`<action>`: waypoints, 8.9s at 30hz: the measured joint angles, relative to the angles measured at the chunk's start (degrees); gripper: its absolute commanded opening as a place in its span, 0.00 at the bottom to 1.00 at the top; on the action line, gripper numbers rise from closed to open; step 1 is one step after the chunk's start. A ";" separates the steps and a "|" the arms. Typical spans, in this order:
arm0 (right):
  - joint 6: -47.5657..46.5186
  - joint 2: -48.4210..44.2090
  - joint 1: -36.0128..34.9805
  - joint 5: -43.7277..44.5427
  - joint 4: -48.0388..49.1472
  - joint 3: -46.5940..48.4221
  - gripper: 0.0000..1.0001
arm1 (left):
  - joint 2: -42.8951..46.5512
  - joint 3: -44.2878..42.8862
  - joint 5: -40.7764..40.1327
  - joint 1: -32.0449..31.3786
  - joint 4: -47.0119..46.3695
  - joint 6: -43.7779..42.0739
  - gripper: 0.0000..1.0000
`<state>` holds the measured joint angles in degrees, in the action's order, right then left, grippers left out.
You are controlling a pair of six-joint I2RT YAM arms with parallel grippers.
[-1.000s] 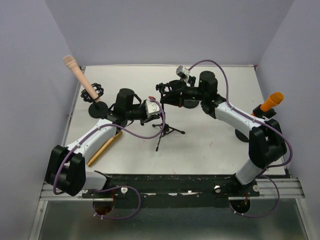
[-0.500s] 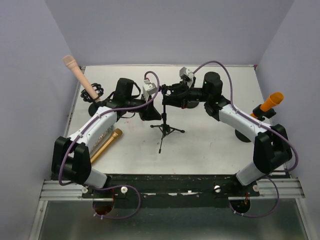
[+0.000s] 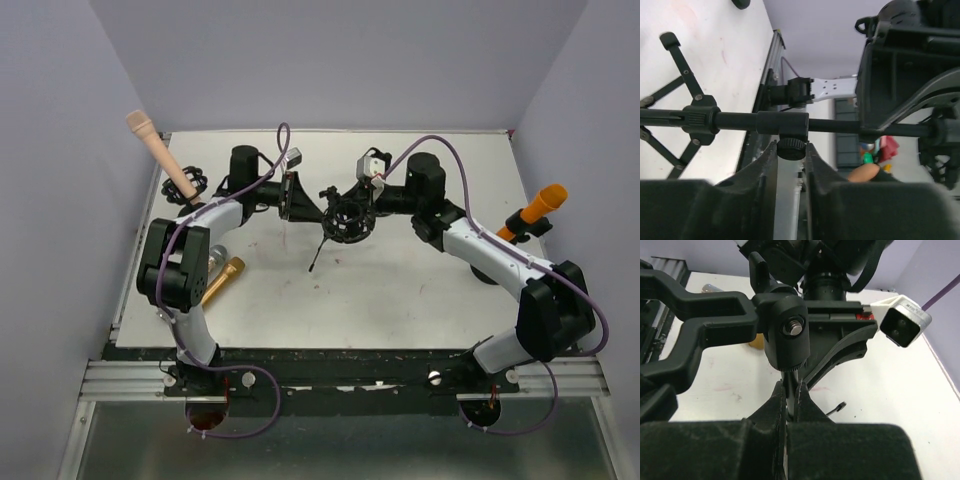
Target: Remove the microphone from the stand
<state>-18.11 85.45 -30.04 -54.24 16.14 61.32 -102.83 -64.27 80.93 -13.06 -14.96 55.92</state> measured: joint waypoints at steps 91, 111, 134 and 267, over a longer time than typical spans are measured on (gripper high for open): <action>0.42 11.04 2.03 -9.55 -20.50 16.09 0.01 | 27.67 8.68 -44.26 -16.57 31.26 -100.72 0.05; -13.07 11.47 2.19 -8.81 -31.45 15.89 0.61 | 32.50 19.41 -38.01 -12.37 15.85 -63.34 0.89; -38.73 3.54 3.17 4.04 -66.45 11.06 0.74 | 44.06 20.96 -39.76 -11.47 28.81 -76.72 0.91; 11.93 -1.40 53.42 44.98 -90.49 41.99 0.54 | 30.14 -5.14 -32.20 -18.14 15.30 -48.50 0.95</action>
<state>-6.17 84.05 23.38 -9.26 -74.35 103.31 -72.69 -69.41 48.73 -31.20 0.34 7.42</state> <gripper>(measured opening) 0.662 0.960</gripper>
